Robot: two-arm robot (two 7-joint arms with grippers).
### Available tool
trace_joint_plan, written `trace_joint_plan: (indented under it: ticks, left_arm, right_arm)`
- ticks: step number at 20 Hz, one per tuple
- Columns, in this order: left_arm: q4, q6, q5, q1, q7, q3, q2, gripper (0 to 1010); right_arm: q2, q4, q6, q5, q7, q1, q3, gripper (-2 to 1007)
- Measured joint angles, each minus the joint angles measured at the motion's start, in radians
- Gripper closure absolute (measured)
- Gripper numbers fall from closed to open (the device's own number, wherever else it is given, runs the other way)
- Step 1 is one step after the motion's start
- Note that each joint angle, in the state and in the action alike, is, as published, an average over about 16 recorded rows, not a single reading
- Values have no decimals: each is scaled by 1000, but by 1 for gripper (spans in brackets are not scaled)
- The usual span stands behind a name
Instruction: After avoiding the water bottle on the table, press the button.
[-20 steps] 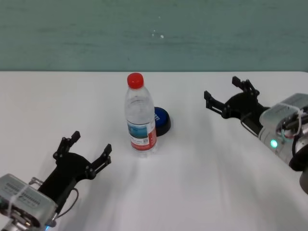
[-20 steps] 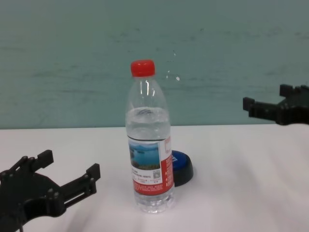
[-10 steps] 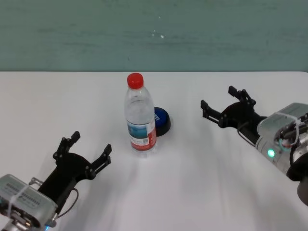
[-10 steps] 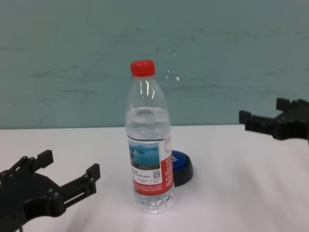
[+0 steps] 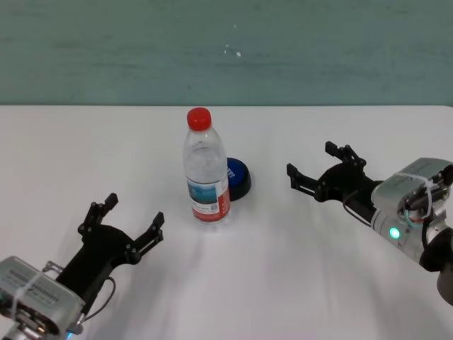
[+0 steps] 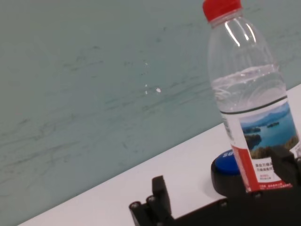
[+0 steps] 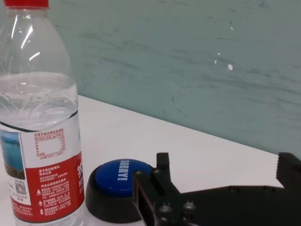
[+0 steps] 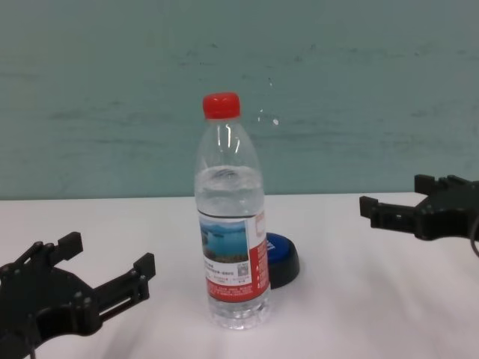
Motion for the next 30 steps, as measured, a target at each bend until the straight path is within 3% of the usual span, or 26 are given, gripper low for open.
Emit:
trace_joint_plan:
  ticks: [3,8,18,24,30]
  left_arm:
    - [0,0,0,0,0,0,0,10]
    - [0,0,0,0,0,0,0,10]
    - [0,0,0,0,0,0,0,10]
    - [0,0,0,0,0,0,0,10]
    - [0,0,0,0,0,0,0,10]
  right_arm:
    - [-1,-5,-14,-11,-5,-8,-3,1]
    - [-6,-35,-58,-41,-29,-51,1,1]
    - [-16,-138,-151,-98,-76,-195,30,1]
    - [-34,-170,-200,-84,-77,-267,64,1]
    - [-61,-158,-254,-44,-59,-301,91,1]
